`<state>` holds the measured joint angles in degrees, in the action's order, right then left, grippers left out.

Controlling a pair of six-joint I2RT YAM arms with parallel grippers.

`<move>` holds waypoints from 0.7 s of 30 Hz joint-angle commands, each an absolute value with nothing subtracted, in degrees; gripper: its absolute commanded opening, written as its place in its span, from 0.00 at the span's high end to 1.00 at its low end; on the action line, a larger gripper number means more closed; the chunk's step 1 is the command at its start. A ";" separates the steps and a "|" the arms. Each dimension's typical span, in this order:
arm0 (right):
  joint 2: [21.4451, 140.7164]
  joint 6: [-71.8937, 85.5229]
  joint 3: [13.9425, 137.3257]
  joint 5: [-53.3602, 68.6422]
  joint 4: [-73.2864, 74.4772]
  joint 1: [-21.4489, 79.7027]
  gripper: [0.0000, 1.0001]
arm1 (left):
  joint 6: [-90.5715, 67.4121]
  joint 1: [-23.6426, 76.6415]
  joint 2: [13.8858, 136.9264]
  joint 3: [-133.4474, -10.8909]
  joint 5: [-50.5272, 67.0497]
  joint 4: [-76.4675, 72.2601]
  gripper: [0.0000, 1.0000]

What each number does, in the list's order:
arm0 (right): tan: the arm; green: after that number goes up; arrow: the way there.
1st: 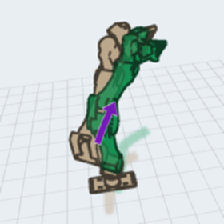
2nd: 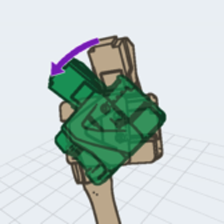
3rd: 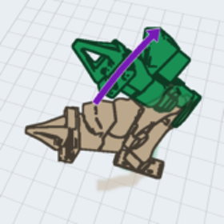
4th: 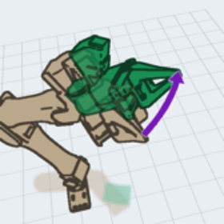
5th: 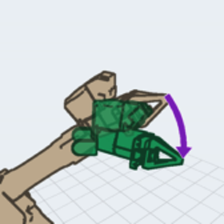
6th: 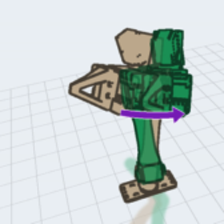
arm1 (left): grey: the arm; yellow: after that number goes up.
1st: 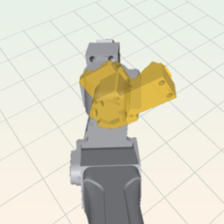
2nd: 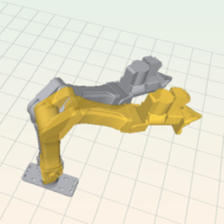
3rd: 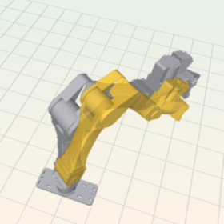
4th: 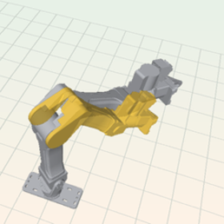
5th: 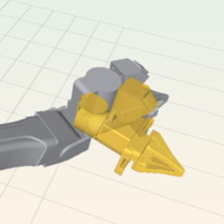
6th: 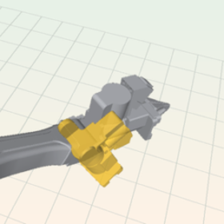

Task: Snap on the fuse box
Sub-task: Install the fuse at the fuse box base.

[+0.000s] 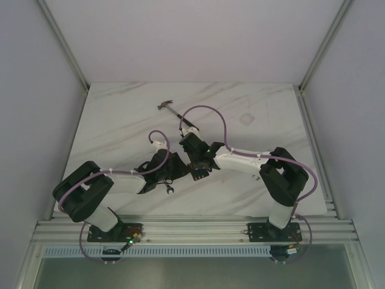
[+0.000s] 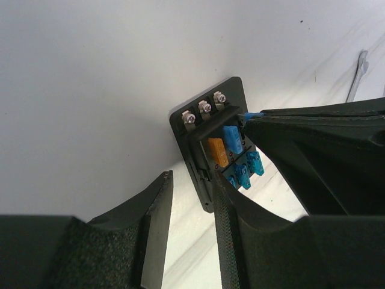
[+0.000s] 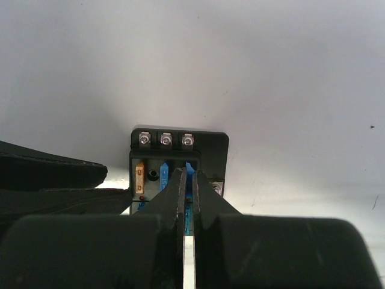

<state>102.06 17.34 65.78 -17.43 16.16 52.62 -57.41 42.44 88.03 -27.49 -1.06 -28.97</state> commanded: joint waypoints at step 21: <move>101.14 22.14 66.79 -21.89 18.48 53.44 1.00 | -59.13 42.30 89.49 -28.26 1.16 -31.63 0.60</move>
<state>102.06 20.23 65.78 -19.59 17.06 52.95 -58.54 42.44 88.58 -27.49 0.23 -29.54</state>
